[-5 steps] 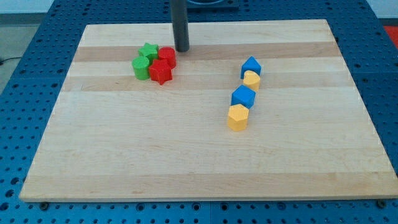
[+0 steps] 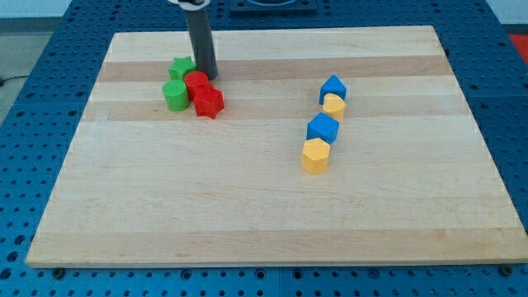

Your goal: Separate the red circle from the group of blocks

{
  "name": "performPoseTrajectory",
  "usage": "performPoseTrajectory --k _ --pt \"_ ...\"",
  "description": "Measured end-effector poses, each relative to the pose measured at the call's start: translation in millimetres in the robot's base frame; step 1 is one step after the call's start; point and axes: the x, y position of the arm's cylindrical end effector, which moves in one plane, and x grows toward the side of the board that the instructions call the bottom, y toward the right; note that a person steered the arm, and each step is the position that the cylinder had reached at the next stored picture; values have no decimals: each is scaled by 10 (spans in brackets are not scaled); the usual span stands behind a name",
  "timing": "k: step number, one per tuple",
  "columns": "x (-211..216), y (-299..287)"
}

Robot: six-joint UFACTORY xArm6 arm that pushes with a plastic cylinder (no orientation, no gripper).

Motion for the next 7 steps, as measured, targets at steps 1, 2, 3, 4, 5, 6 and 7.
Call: performPoseTrajectory --k 1,2,3,4,5,6,7 --pt "-195 7" --pt "-222 124" --pt "-222 249" --pt "-236 316" --pt "-231 21" --pt "-135 -312" --pt "132 -446"
